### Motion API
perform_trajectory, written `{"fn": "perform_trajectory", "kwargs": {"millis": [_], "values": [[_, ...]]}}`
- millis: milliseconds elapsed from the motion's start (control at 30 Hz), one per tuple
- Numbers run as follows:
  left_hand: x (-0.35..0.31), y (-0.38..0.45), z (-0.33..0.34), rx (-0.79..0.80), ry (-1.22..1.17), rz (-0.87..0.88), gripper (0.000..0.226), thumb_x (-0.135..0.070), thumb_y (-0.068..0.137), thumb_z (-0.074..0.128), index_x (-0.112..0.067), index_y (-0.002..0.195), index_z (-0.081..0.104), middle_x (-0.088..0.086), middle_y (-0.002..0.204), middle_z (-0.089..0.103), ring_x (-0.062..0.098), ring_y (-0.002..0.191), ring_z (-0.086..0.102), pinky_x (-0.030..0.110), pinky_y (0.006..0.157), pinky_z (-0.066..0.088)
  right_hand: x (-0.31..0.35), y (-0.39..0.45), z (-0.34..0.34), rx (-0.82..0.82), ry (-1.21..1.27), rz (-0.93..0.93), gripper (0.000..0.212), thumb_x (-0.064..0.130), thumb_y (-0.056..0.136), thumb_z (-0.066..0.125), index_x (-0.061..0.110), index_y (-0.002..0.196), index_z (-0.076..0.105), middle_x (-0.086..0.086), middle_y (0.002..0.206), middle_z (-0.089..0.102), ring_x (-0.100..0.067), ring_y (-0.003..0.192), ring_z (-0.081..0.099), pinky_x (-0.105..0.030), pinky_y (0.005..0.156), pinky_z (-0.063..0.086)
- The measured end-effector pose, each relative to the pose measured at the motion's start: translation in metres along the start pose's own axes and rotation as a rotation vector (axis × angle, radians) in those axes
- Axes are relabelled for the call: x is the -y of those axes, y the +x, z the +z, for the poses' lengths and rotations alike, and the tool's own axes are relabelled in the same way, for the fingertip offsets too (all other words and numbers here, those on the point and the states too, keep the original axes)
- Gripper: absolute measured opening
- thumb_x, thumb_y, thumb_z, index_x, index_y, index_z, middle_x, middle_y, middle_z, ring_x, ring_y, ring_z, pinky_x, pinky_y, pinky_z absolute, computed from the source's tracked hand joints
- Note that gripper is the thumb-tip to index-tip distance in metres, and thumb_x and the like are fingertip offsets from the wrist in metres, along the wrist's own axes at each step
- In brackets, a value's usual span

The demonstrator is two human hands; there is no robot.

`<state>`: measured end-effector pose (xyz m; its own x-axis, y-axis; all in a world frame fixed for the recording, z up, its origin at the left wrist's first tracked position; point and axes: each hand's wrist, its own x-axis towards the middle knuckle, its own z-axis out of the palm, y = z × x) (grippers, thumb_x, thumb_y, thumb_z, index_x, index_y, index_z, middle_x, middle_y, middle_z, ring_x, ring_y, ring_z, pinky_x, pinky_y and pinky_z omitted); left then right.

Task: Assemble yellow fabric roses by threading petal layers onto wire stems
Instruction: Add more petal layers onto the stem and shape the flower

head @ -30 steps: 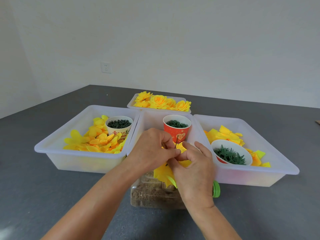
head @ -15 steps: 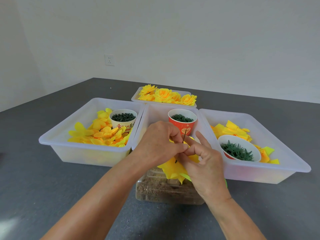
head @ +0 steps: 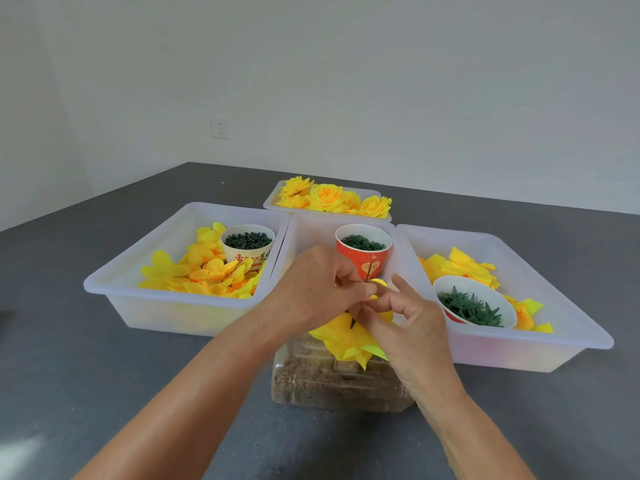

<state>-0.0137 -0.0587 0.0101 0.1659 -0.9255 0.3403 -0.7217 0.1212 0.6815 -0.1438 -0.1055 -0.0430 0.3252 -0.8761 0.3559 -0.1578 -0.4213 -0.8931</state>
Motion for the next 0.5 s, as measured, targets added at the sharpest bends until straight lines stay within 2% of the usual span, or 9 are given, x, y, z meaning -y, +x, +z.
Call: {"fn": "perform_trajectory", "kwargs": {"millis": [67,133,167,200,300,367,500], "values": [[0.001,0.000,-0.003,0.013,-0.035,-0.001,0.023,-0.024,0.082,0.069,-0.010,0.065,0.068,0.008,0.068,0.065,0.007,0.056,0.047,0.017,0.055,0.036,0.003,-0.001,0.000,-0.024,-0.016,0.006,0.014,0.032,0.067,0.078,0.039,0.058,0.071,0.011,0.112,0.067,0.018,0.120,0.036,-0.004,0.090,0.023],[0.001,-0.001,-0.004,0.029,-0.040,0.005,0.017,-0.021,0.080,0.071,-0.014,0.065,0.068,-0.002,0.066,0.066,0.003,0.063,0.053,0.013,0.059,0.039,0.004,-0.002,0.002,-0.067,-0.048,-0.008,0.016,0.030,0.069,0.080,0.031,0.056,0.070,0.011,0.113,0.066,0.009,0.124,0.037,-0.017,0.097,0.025],[0.002,-0.001,-0.004,0.031,-0.030,0.009,0.015,-0.020,0.079,0.073,-0.018,0.065,0.067,-0.007,0.065,0.064,0.000,0.066,0.054,0.010,0.060,0.039,0.004,-0.003,0.004,-0.087,-0.078,-0.023,0.019,0.029,0.069,0.080,0.027,0.054,0.069,0.011,0.113,0.066,0.007,0.125,0.038,-0.020,0.098,0.026],[0.003,-0.002,-0.003,0.029,-0.020,0.012,0.014,-0.019,0.078,0.073,-0.019,0.066,0.066,-0.011,0.065,0.062,-0.001,0.066,0.054,0.008,0.060,0.039,0.004,-0.003,0.006,-0.098,-0.113,-0.043,0.021,0.028,0.070,0.079,0.025,0.053,0.068,0.011,0.113,0.066,0.006,0.125,0.037,-0.019,0.099,0.026],[0.005,-0.001,0.001,0.005,-0.033,0.007,0.011,-0.018,0.077,0.074,-0.018,0.068,0.068,-0.014,0.064,0.060,-0.002,0.066,0.053,0.006,0.062,0.039,0.004,-0.004,0.010,-0.118,-0.185,-0.083,0.023,0.024,0.073,0.078,0.023,0.053,0.065,0.014,0.111,0.065,0.007,0.125,0.035,-0.001,0.095,0.020],[0.006,-0.002,0.002,-0.005,-0.050,0.006,0.011,-0.017,0.077,0.074,-0.017,0.068,0.068,-0.014,0.065,0.061,-0.005,0.066,0.053,0.005,0.062,0.038,0.003,-0.006,0.012,-0.156,-0.197,-0.096,0.023,0.022,0.074,0.077,0.021,0.054,0.065,0.017,0.108,0.062,0.008,0.123,0.034,0.005,0.092,0.015],[0.006,-0.001,0.002,-0.014,-0.034,0.018,0.011,-0.018,0.076,0.075,-0.018,0.067,0.068,-0.014,0.066,0.062,-0.011,0.066,0.052,0.003,0.061,0.037,-0.002,-0.012,0.020,-0.237,-0.203,-0.140,0.019,0.021,0.075,0.075,0.016,0.059,0.068,0.032,0.102,0.051,0.002,0.127,0.037,0.000,0.095,0.019]]}}
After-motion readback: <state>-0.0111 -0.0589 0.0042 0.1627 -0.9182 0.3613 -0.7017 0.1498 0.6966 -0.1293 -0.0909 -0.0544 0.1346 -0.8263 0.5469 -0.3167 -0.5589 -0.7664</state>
